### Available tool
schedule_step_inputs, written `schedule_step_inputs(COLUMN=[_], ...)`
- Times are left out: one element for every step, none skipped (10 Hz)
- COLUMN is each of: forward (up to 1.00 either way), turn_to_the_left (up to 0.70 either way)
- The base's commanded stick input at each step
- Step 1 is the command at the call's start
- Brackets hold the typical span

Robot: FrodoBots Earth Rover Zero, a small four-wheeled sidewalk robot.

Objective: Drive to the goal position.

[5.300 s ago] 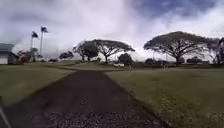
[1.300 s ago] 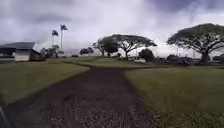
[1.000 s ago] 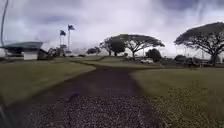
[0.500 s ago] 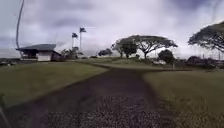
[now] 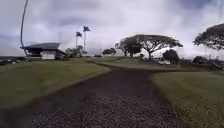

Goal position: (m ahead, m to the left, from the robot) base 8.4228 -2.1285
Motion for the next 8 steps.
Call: schedule_step_inputs(forward=[0.5,0.5,0.5,0.5,0.5,0.5,0.5,0.5], turn_to_the_left=[0.0,0.0,0.0,0.0,0.0,0.0,0.0,0.0])
